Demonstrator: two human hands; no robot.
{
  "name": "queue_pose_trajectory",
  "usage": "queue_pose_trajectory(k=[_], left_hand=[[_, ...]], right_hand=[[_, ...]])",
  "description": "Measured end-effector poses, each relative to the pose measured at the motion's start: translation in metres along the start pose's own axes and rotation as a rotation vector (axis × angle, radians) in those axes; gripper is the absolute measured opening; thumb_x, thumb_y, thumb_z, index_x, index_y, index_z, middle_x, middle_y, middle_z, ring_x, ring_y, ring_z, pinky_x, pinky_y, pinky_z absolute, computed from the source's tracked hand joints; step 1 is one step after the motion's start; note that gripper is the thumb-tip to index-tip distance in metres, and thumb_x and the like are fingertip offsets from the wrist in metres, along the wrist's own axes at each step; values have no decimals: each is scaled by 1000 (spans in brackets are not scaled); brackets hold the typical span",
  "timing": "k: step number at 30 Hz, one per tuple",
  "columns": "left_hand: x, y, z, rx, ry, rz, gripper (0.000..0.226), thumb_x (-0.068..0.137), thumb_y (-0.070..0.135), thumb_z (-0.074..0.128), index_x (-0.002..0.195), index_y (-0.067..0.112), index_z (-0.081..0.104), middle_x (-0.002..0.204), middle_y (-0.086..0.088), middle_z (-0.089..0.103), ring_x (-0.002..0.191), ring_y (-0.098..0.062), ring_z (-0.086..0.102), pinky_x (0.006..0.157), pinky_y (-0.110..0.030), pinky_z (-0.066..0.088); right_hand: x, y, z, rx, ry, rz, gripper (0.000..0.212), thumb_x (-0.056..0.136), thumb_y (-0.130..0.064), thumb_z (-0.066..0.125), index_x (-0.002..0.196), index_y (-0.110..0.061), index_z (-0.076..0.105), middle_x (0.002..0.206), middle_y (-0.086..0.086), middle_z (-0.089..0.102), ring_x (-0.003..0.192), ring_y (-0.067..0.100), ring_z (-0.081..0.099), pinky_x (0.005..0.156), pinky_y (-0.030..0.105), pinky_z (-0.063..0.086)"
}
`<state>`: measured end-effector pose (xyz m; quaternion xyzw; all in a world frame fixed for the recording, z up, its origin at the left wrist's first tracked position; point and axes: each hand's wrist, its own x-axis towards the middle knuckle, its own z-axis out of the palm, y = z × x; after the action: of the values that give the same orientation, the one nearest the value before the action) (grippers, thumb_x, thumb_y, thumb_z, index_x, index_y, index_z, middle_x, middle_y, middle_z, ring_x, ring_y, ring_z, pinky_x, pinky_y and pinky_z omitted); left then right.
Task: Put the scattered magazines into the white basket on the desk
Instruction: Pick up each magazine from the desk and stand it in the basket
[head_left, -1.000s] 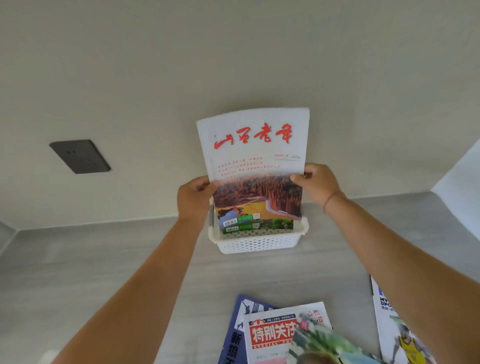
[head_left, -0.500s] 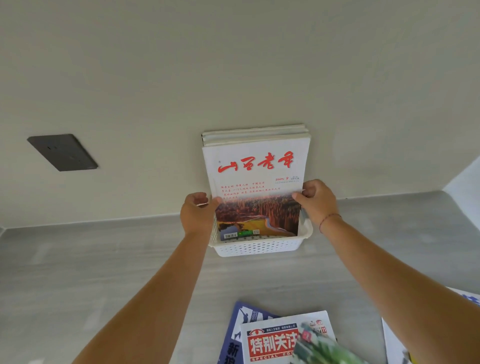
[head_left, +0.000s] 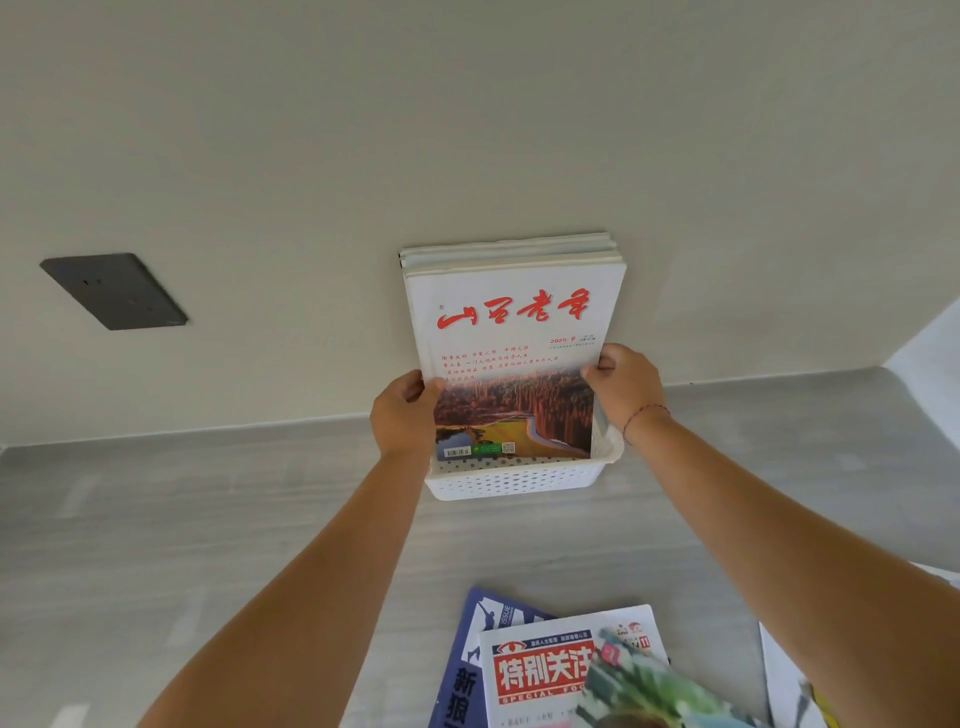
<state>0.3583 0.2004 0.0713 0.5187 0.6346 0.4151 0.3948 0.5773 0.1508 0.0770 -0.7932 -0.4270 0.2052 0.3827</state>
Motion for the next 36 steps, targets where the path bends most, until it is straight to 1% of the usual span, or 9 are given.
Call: queue_pose_trajectory(k=[2, 6, 9, 13, 18, 21, 27, 33, 36], left_hand=[[-3, 0, -2, 6, -8, 0, 10, 86, 26, 63, 91, 18, 67, 106, -5, 70, 75, -7, 57, 62, -13, 38], [-20, -8, -10, -5, -16, -31, 37, 84, 28, 66, 118, 14, 59, 117, -4, 65, 105, -16, 58, 83, -23, 39], [-44, -25, -17, 78, 5, 43, 40, 83, 29, 67, 119, 17, 57, 117, -2, 58, 110, -18, 53, 85, -27, 40], [-95, -57, -29, 131, 18, 31, 51, 82, 29, 68, 127, 20, 48, 128, -2, 45, 110, -14, 47, 94, -29, 40], [-178, -94, -33, 129, -245, -78, 47, 83, 30, 66, 125, 21, 47, 125, 1, 49, 105, -9, 48, 84, -25, 40], [-219, -107, -34, 150, -383, -146, 40, 81, 31, 68, 117, 20, 53, 117, 0, 56, 99, -11, 54, 80, -27, 46], [-271, -116, -39, 240, -633, -115, 42, 81, 37, 66, 118, 25, 51, 115, 10, 51, 106, -9, 50, 89, -32, 46], [-288, -121, -51, 303, -697, -79, 39, 81, 33, 65, 117, 24, 50, 115, 4, 50, 100, -10, 52, 79, -27, 44], [-287, -122, -56, 288, -675, -114, 41, 81, 31, 65, 118, 23, 50, 116, 2, 52, 99, -11, 55, 75, -27, 47]], right_hand=[[-6, 1, -3, 17, -26, 17, 26, 89, -16, 56, 113, -7, 59, 115, 12, 65, 104, 28, 61, 83, 29, 45], [-35, 13, -11, -2, -13, 26, 45, 88, -21, 57, 131, -8, 48, 132, 11, 52, 120, 26, 51, 98, 34, 41], [-73, 34, -19, -20, 23, 10, 45, 85, -18, 61, 128, -7, 50, 131, 12, 47, 118, 25, 50, 97, 28, 37], [-146, 72, -30, -41, 21, 107, 47, 82, -17, 64, 127, -9, 51, 131, 10, 44, 119, 25, 49, 103, 32, 36], [-234, 119, -40, -176, -115, 263, 59, 81, -31, 63, 134, -15, 42, 138, 7, 43, 125, 22, 44, 104, 38, 37], [-272, 137, -45, -290, -198, 232, 66, 77, -43, 65, 134, -21, 40, 138, 1, 45, 125, 20, 44, 105, 44, 38], [-300, 151, -54, -532, -331, 156, 84, 69, -52, 68, 140, -31, 29, 146, -7, 36, 136, 19, 32, 116, 46, 17], [-291, 140, -56, -699, -344, 222, 80, 64, -51, 71, 133, -26, 38, 128, 1, 44, 123, 25, 42, 111, 45, 25], [-289, 134, -59, -547, -285, 291, 40, 73, -31, 66, 108, -15, 56, 97, 2, 61, 86, 18, 58, 80, 34, 49]])
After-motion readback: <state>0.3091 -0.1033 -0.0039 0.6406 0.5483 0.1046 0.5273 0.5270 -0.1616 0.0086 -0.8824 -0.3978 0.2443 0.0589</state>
